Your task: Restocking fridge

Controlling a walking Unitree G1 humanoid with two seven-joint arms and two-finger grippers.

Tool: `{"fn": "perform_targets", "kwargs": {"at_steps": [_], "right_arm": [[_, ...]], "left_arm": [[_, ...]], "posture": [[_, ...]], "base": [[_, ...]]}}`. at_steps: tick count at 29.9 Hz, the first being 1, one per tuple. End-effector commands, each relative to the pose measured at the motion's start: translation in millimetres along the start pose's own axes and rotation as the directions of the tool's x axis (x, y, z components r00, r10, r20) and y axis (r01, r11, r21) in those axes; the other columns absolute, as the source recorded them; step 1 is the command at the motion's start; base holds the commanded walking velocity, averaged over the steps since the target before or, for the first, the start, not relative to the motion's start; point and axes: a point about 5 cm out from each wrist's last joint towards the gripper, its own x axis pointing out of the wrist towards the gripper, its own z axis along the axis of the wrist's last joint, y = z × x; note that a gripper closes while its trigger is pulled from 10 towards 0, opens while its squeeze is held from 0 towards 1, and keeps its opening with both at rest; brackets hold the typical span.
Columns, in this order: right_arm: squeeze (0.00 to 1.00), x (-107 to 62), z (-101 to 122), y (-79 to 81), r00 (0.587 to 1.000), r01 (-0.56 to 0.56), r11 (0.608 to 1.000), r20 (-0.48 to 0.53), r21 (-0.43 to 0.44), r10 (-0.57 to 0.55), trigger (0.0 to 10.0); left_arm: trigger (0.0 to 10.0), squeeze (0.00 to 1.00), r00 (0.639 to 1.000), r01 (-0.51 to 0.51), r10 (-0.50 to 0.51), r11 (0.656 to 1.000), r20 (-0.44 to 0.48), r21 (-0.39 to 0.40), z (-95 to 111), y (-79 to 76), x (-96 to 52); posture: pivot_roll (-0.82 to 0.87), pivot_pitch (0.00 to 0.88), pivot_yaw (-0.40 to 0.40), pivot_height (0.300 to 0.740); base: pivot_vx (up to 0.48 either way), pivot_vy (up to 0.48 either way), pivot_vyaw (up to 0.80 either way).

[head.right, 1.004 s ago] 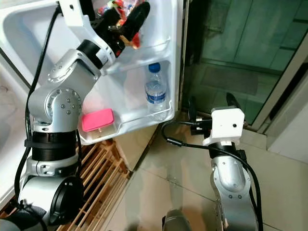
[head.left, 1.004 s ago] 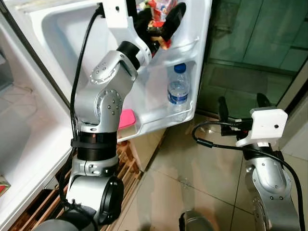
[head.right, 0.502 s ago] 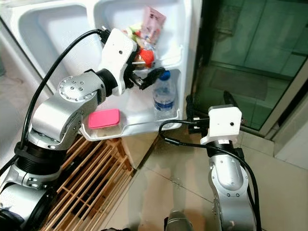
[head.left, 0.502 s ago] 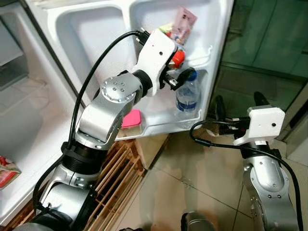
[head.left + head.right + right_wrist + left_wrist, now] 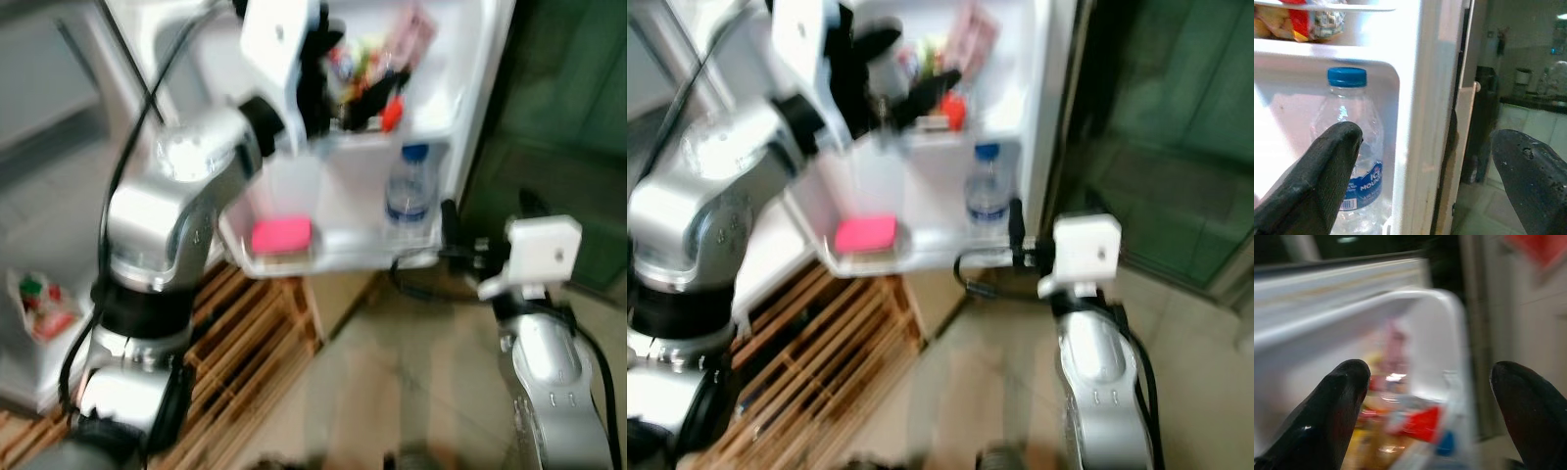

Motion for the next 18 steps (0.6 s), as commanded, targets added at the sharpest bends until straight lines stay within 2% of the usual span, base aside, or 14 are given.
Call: {"fn": "perform_targets", "kwargs": {"at_steps": [1, 2, 4, 5, 6, 7, 10, 11, 12, 15, 16, 17, 18], "right_arm": [[0.00, -1.3, -1, 1.9, 1.000, -0.007, 1.000, -0.011, 0.020, 0.008, 10.0], [0.01, -1.9, -2, 0.4, 1.000, -0.003, 1.000, -0.013, 0.019, 0.003, 10.0], [0.00, -2.6, -1, -0.6, 1.000, 0.001, 1.000, -0.013, 0.017, -0.001, 10.0], [0.01, -2.9, -2, -1.7, 1.000, 0.007, 1.000, -0.014, 0.015, -0.007, 10.0], [0.00, -3.6, -2, -4.7, 1.000, 0.026, 1.000, -0.016, 0.011, -0.025, 10.0], [0.00, -3.6, -2, -4.7, 1.000, 0.026, 1.000, -0.016, 0.011, -0.025, 10.0], [0.01, -5.2, -3, -8.9, 0.999, 0.048, 0.999, -0.018, 0.007, -0.048, 10.0], [0.01, -9.0, -4, -12.4, 0.998, 0.063, 0.998, -0.026, 0.005, -0.062, 10.0], [0.01, -9.0, -4, -12.4, 0.998, 0.063, 0.998, -0.026, 0.005, -0.062, 10.0], [0.01, -13.5, -6, -17.9, 0.995, 0.087, 0.996, -0.041, 0.007, -0.087, 10.0], [0.01, -14.8, -8, -19.7, 0.994, 0.099, 0.995, -0.049, 0.012, -0.099, 10.0], [0.01, -14.8, -8, -19.7, 0.994, 0.099, 0.995, -0.049, 0.012, -0.099, 10.0], [0.01, -15.8, -10, -22.9, 0.991, 0.124, 0.992, -0.056, 0.022, -0.123, 10.0]], "left_arm": [[10.0, 0.00, 1.000, 0.031, -0.031, 0.998, -0.003, -0.052, -2, 1.9, -11.9], [10.0, 0.00, 1.000, 0.019, -0.019, 0.998, 0.000, -0.064, -7, 3.4, -21.6], [10.0, 0.00, 1.000, -0.025, 0.025, 0.998, -0.003, -0.061, -13, 7.3, -29.6], [10.0, 0.00, 0.998, -0.065, 0.064, 0.996, -0.022, -0.054, -21, 9.3, -34.5], [10.0, 0.00, 0.988, -0.148, 0.146, 0.987, -0.042, -0.068, -36, 10.4, -44.8], [10.0, 0.00, 0.988, -0.148, 0.146, 0.987, -0.042, -0.068, -36, 10.4, -44.8], [10.0, 0.00, 0.959, -0.282, 0.282, 0.952, -0.019, -0.122, -50, 9.2, -61.4], [10.0, 0.00, 0.915, -0.404, 0.402, 0.911, -0.043, -0.084, -64, 9.7, -78.6], [10.0, 0.00, 0.915, -0.404, 0.402, 0.911, -0.043, -0.084, -64, 9.7, -78.6], [10.0, 0.00, 0.869, -0.492, 0.491, 0.871, -0.068, 0.001, -78, 5.3, -99.9], [10.0, 0.00, 0.843, -0.520, 0.528, 0.849, -0.102, 0.100, -88, 4.7, -106.9], [10.0, 0.00, 0.843, -0.520, 0.528, 0.849, -0.102, 0.100, -88, 4.7, -106.9], [10.0, 0.00, 0.818, -0.537, 0.560, 0.825, -0.130, 0.175, -102, 3.5, -113.9]], "posture": [[-0.24, 0.026, 0.118, 0.740], [-0.24, 0.027, 0.119, 0.740], [-0.24, 0.027, 0.119, 0.740], [-0.23, 0.025, 0.118, 0.740], [-0.23, 0.023, 0.117, 0.740], [-0.23, 0.023, 0.117, 0.740], [-0.23, 0.024, 0.115, 0.740], [-0.23, 0.022, 0.110, 0.740], [-0.23, 0.022, 0.110, 0.740], [-0.22, 0.025, 0.101, 0.740], [-0.22, 0.026, 0.100, 0.740], [-0.22, 0.026, 0.100, 0.740], [-0.22, 0.026, 0.094, 0.740]], "base": [[0.000, 0.000, 0.00], [0.000, 0.000, 0.00], [0.000, 0.000, 0.00], [0.000, 0.000, 0.00], [0.000, 0.000, 0.00], [0.000, 0.000, 0.00], [0.000, 0.000, 0.00], [0.000, 0.000, 0.00], [0.000, 0.000, 0.00], [0.000, 0.000, 0.00], [0.000, 0.000, 0.00], [0.000, 0.000, 0.00], [0.000, 0.000, 0.00]]}}
